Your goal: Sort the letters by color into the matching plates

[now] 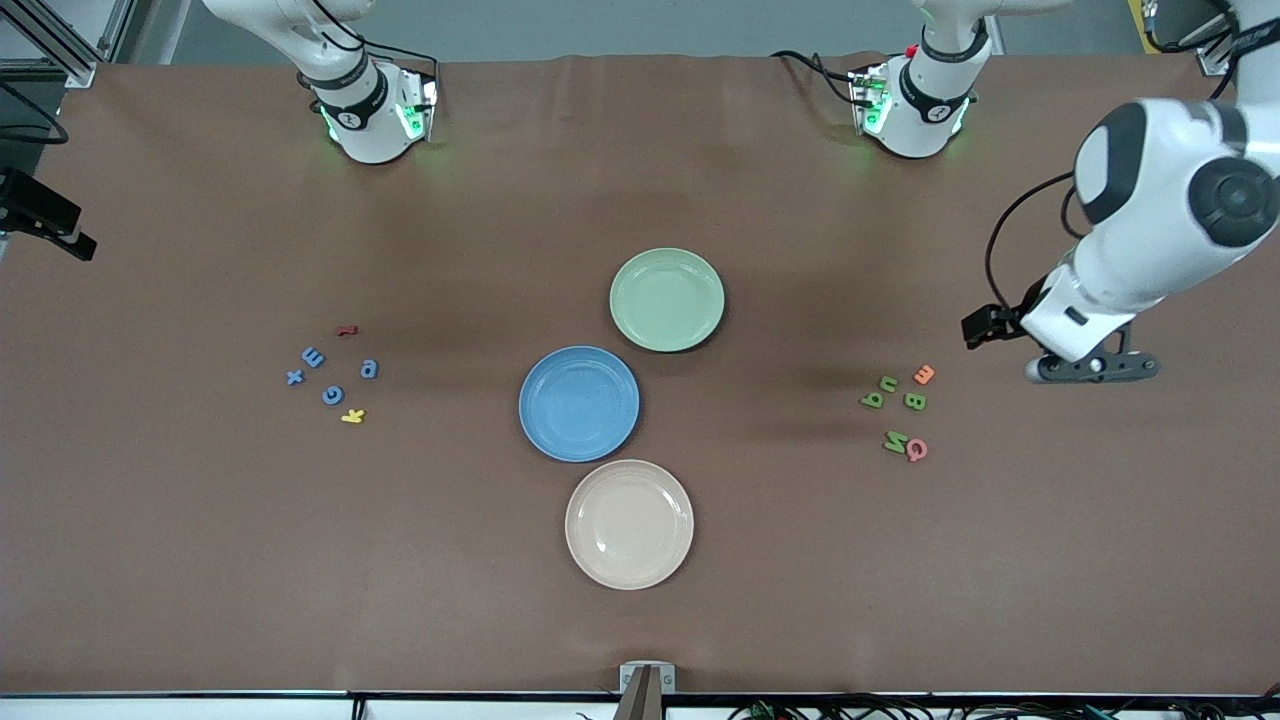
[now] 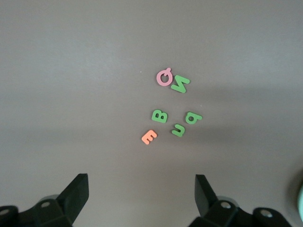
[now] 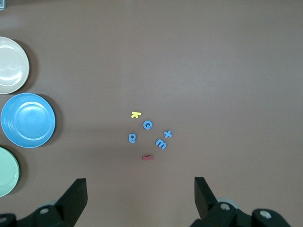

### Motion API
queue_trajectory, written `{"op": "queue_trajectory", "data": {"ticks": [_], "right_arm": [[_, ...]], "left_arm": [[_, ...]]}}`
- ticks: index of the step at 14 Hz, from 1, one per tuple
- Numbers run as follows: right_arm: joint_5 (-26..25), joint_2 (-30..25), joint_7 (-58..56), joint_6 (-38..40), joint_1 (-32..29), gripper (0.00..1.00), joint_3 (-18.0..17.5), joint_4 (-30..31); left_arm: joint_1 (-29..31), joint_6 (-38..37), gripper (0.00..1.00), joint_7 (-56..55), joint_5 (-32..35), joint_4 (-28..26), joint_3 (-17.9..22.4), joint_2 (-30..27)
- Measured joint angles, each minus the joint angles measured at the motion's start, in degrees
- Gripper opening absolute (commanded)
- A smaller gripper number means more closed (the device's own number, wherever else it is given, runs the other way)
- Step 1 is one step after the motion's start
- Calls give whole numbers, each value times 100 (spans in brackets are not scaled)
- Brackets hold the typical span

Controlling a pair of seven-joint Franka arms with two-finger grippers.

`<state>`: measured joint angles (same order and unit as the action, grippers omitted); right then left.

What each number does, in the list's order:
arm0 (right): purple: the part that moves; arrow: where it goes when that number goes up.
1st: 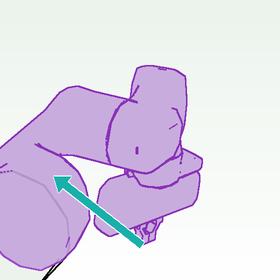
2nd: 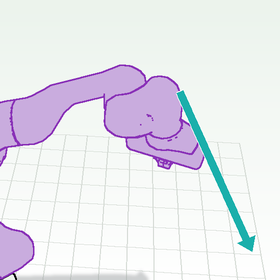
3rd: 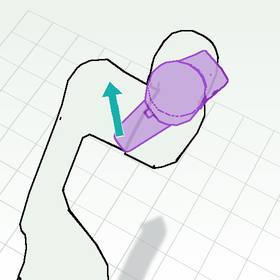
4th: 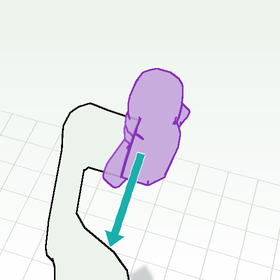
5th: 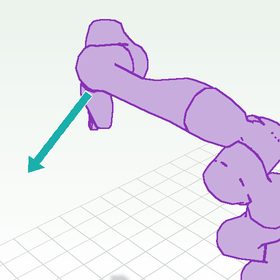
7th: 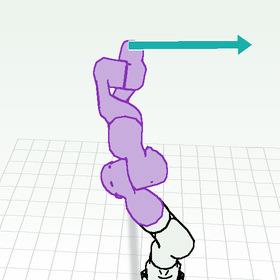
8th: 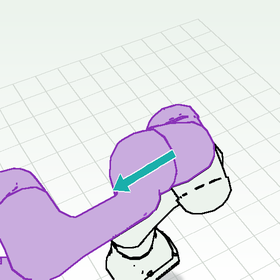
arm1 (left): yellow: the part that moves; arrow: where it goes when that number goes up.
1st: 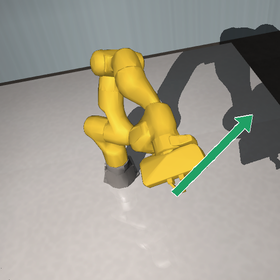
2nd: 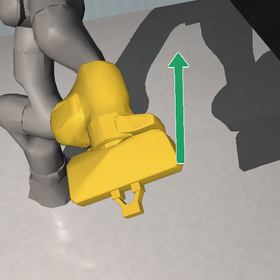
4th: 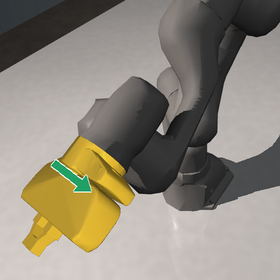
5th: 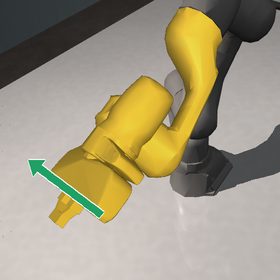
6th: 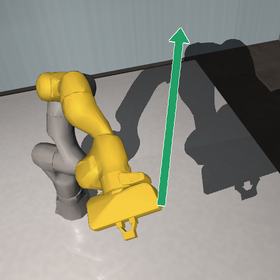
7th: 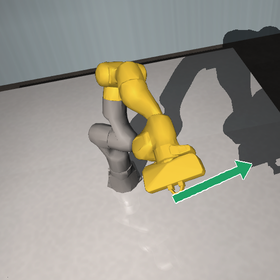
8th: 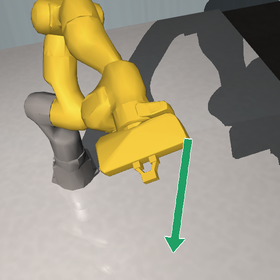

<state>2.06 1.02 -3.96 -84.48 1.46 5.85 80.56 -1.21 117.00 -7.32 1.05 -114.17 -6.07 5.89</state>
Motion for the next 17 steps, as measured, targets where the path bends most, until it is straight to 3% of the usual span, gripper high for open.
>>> {"op": "queue_trajectory", "data": {"ticks": [8, 10, 14, 17], "right_arm": [[-16, 318, 0, 45, -159, 100, 24, 133], [-68, 512, -7, -5, -283, 100, 32, 379], [-209, 1090, -458, -1035, -529, 100, 36, 1158], [-209, 1188, -687, -2087, -617, 100, 38, 2081]], "left_arm": [[-7, 1458, 83, 514, 313, -186, -3, 1219], [-7, 1731, 84, 524, 337, -213, -3, 1452], [56, 2269, 78, 527, 340, -399, -2, 1799], [100, 2362, 74, 534, 341, -462, -4, 1980]]}}
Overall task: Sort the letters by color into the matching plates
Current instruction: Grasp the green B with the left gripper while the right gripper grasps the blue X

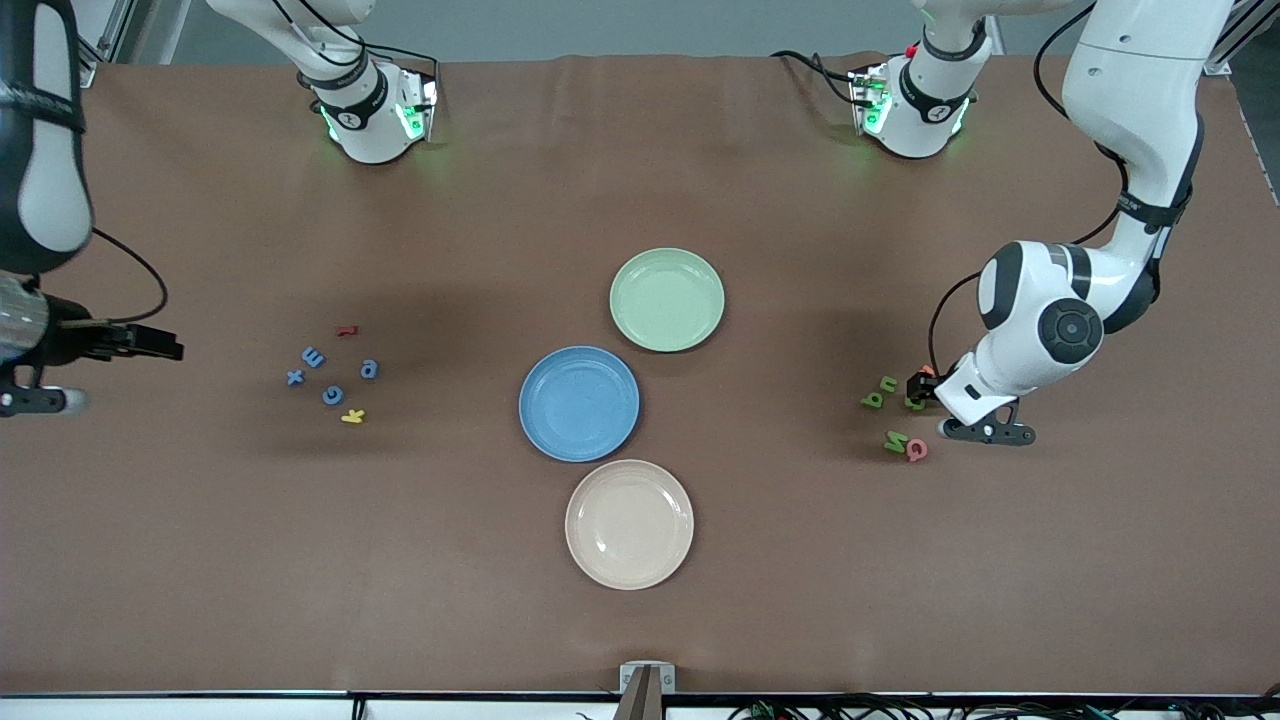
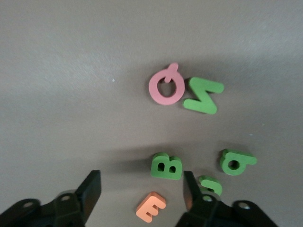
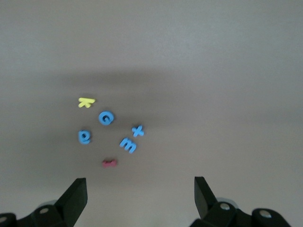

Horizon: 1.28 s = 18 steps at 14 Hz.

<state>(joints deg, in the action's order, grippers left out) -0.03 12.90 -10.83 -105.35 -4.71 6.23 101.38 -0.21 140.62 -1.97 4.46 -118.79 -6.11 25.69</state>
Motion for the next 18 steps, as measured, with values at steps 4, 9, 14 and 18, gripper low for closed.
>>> {"op": "queue_trajectory", "data": {"ticks": [4, 9, 14, 18], "right_arm": [[0, 7, -12, -1506, 12, 99, -39, 1332], [0, 365, -22, -2429, 20, 78, -63, 1919], [0, 860, -27, -2788, 21, 67, -87, 1922], [0, 1112, -30, -2918, 21, 64, -105, 1922]], "left_arm": [[-7, 218, 67, 0, 2, -14, -27, 160], [-29, 376, 63, 2, 7, -17, -42, 284], [-44, 377, 50, 3, 15, -30, -54, 352], [-46, 382, 7, 6, 29, -18, -57, 341]]}}
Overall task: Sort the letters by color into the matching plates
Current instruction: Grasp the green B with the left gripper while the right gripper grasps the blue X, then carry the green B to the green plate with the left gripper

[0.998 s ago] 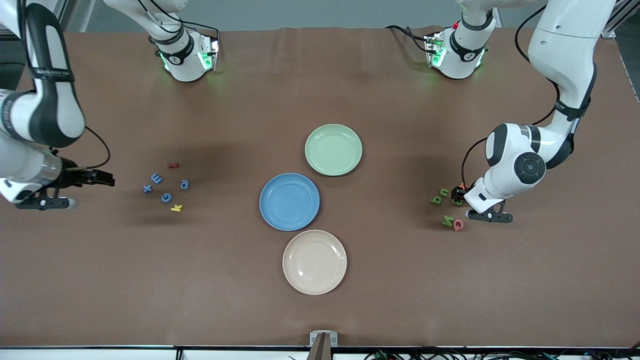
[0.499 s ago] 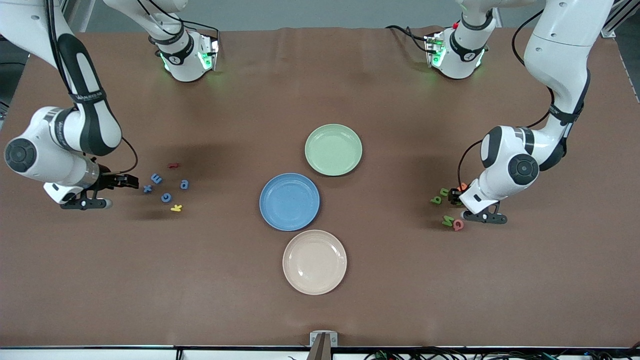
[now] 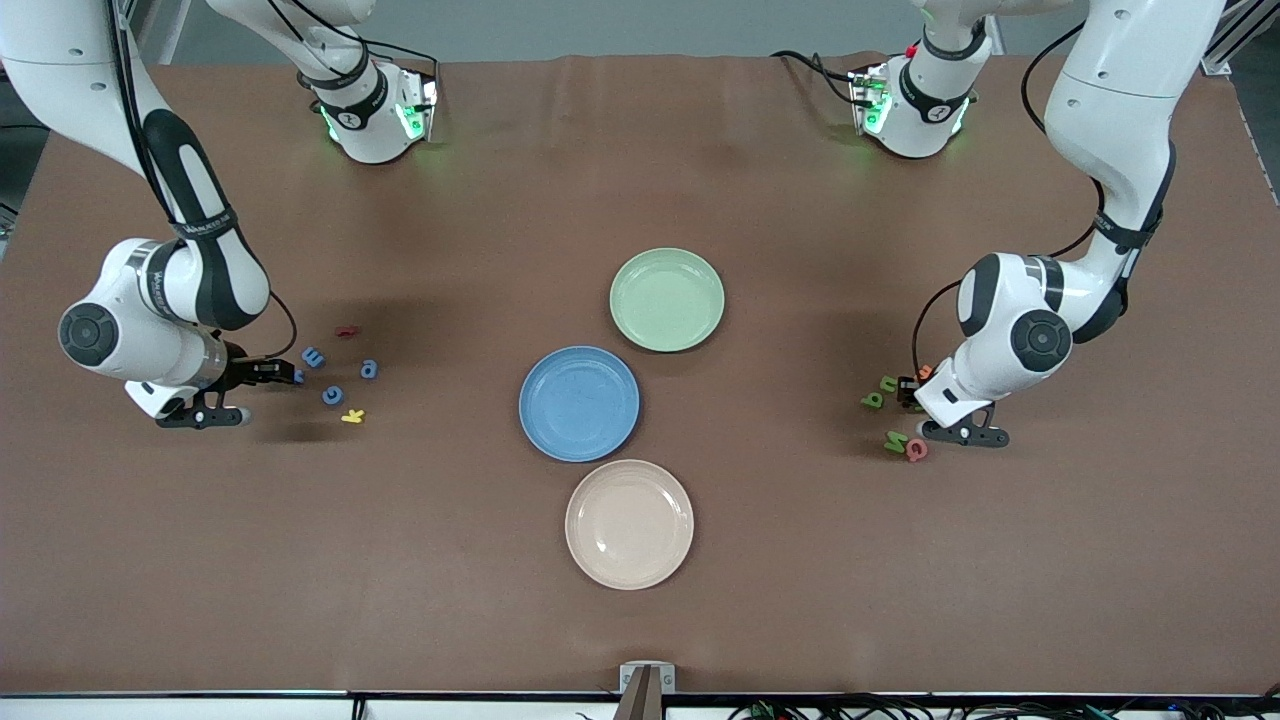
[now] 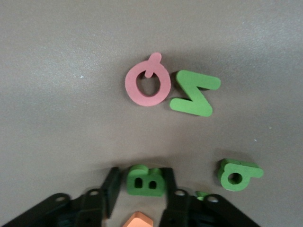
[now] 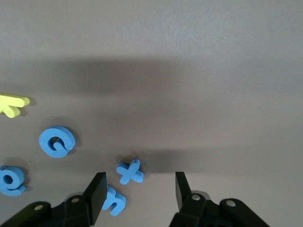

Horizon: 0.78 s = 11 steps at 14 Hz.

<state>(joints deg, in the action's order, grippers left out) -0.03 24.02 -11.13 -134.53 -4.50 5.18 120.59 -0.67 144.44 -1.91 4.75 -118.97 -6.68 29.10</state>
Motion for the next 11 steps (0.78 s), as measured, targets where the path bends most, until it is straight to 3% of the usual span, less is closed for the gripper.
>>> {"op": "queue_trajectory", "data": {"ticks": [2, 7, 11], "right_arm": [[2, 64, 0, 0, 0, 64, -38, 1], [19, 194, -114, -41, -3, 63, -58, 16], [22, 323, -300, -162, -68, 59, -53, 24]], "left_arm": [[2, 1, 2, 157, 7, 0, 0, -2], [50, 48, 1, 617, 7, 121, -3, -240], [36, -308, 0, 163, 7, 143, -425, -672]]}}
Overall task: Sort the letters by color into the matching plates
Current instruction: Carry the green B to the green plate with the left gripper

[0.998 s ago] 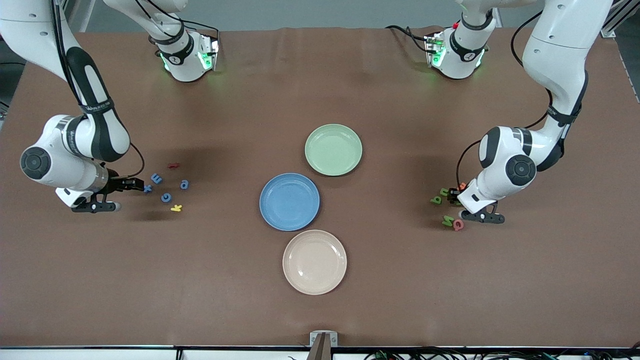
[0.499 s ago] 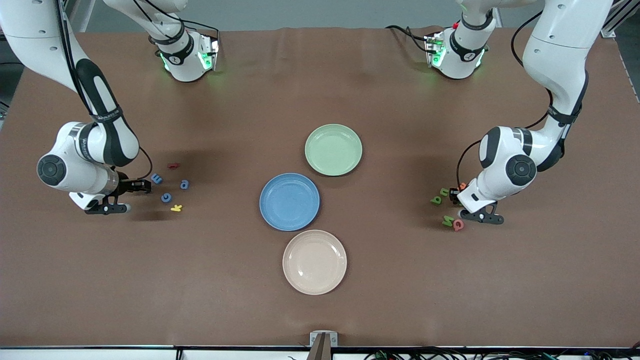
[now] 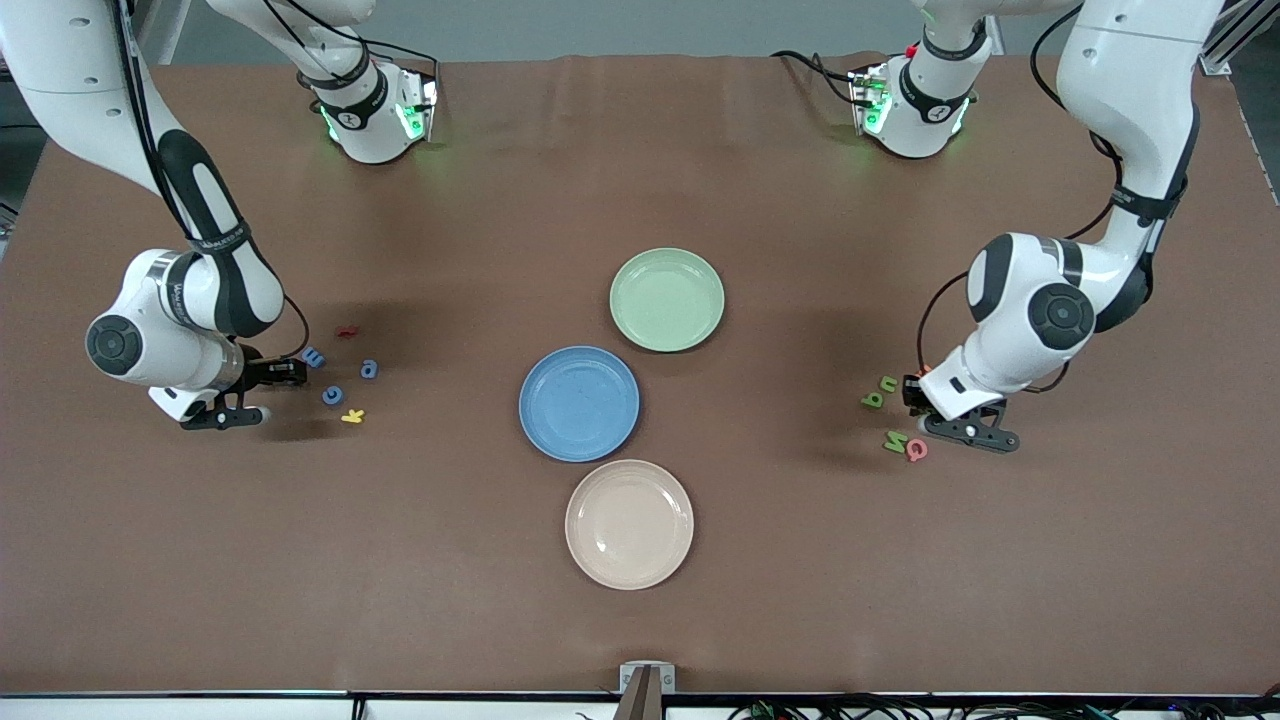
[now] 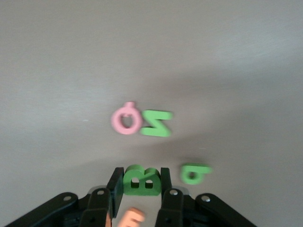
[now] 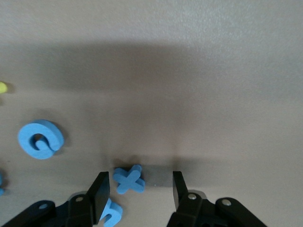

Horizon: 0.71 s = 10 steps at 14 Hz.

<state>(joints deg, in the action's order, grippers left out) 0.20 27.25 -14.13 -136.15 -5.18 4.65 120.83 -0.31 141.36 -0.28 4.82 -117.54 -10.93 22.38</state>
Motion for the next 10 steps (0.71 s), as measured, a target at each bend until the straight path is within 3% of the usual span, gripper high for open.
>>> {"op": "queue_trajectory", "data": {"ticks": [2, 5, 10], "right_arm": [[0, 35, -16, -22, -13, 59, 1, -1], [87, 33, -79, -15, -13, 55, -5, -7], [113, 25, -241, -8, -30, 37, 2, -17]], "left_arm": [[-65, -219, 0, -804, 1, 31, -353, -42], [-447, -306, 1, -1405, 1, 4, -497, -28], [-1464, -310, 1, -3260, 1, -47, -574, 36]]}}
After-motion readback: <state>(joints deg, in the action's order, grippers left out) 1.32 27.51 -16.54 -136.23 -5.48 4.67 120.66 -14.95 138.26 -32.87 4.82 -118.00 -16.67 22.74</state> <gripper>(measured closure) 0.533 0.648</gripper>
